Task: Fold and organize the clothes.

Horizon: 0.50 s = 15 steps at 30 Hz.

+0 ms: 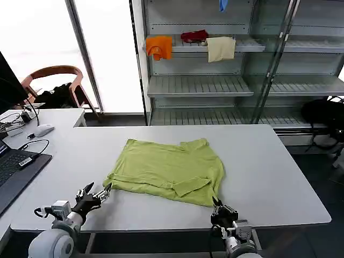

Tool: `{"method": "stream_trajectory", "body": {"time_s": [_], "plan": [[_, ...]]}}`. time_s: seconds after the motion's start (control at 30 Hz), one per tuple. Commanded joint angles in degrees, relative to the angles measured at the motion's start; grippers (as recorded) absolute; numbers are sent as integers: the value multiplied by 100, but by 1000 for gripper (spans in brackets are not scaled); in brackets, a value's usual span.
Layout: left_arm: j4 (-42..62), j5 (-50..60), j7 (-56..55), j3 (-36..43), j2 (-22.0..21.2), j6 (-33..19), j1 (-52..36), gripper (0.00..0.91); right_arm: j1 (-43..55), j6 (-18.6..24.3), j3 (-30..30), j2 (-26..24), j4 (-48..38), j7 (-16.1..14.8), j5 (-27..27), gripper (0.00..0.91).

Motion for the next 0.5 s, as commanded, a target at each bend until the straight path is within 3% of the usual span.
{"method": "stream_trajectory", "body": {"time_s": [0.03,0.5], "plan": [[292,-60,7,209,-2,113,-402,10,-55,3,1,4,29,-2,-51,0],[335,-171,137,236,16,-56,-352,0,55,2,-39,24,-39,6,-59,0]]}}
